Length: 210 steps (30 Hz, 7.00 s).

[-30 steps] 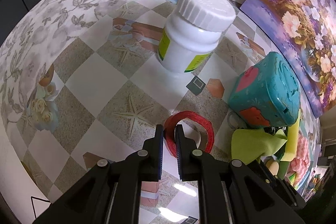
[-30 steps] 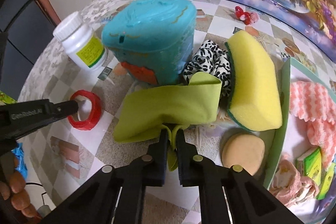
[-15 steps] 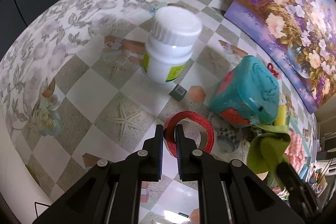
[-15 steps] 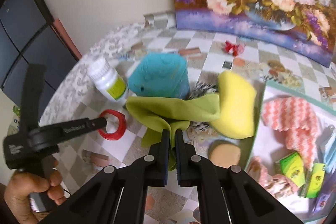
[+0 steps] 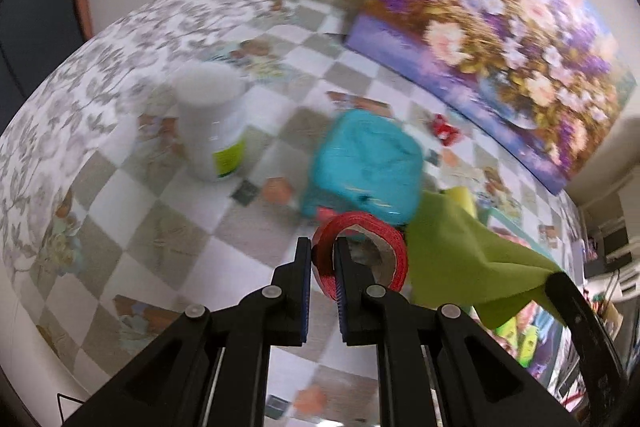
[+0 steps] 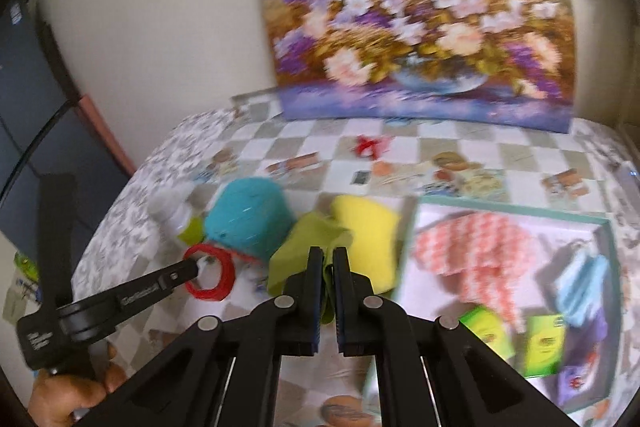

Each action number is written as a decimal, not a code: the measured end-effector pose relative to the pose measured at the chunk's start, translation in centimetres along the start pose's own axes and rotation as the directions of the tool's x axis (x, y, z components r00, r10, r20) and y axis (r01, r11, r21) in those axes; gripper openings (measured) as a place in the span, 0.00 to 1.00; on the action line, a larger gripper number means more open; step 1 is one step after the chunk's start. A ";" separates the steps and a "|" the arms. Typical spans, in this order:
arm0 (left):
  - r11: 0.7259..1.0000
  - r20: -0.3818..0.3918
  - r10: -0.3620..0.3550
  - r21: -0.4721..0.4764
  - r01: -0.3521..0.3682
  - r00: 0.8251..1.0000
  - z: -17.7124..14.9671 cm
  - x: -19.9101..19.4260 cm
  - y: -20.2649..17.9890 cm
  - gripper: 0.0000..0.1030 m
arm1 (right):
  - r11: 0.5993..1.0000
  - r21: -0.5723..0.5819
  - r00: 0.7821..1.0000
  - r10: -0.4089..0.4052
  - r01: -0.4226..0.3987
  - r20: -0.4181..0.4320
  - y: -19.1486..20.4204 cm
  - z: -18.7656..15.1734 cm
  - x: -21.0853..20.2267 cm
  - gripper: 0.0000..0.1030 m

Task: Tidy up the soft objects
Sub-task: 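Lift the red ring and green cloth and carry both toward the white tray, then open the right tool to drop the green cloth while the left tool releases the ring, then move the right tool to the green-and-yellow sponge and close on it, then carry the sponge over the tray with the right tool while the left tool grasps the tan round puff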

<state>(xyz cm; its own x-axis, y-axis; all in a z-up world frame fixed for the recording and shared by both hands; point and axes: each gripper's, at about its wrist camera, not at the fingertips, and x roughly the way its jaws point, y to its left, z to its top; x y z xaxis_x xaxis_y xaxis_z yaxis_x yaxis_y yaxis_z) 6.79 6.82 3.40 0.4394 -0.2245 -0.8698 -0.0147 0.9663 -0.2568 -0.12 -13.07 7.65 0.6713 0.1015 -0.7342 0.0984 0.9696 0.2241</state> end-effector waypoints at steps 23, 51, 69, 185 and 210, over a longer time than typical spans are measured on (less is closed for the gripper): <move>0.937 0.004 -0.147 0.322 0.138 0.989 -0.7 -1.8 -15.5 0.11 | 0.921 0.368 0.928 -0.243 0.129 0.284 -14.2 1.4 -11.2 0.05; 0.839 -0.247 -0.161 0.476 0.265 0.955 -7.2 5.6 -23.3 0.51 | 0.847 0.409 0.937 -0.266 0.338 -0.226 -21.0 -4.5 -0.4 0.18; 0.954 -0.142 0.007 0.297 0.036 0.990 -1.7 4.4 -14.3 0.86 | 0.872 0.284 0.906 -0.326 0.398 -0.268 -18.6 -4.3 0.4 0.88; 0.987 -0.321 -0.041 0.137 0.089 0.946 -3.1 8.5 -8.0 0.92 | 0.958 0.076 0.948 -0.260 0.277 -0.181 -7.0 -1.5 1.0 0.72; 0.951 -0.378 -0.041 0.268 0.151 0.925 -5.9 11.7 -13.0 0.41 | 0.955 0.142 0.956 -0.236 0.262 -0.175 -9.1 -1.5 -0.2 0.72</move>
<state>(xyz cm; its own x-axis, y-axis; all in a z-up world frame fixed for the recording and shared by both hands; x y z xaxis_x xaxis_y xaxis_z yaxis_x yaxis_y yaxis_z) 6.78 -9.08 -5.90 0.0680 -0.2945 -0.9532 0.2932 0.9192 -0.2631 -2.27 -21.62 4.82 0.4897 -0.0929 -0.8669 0.3743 0.9204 0.1128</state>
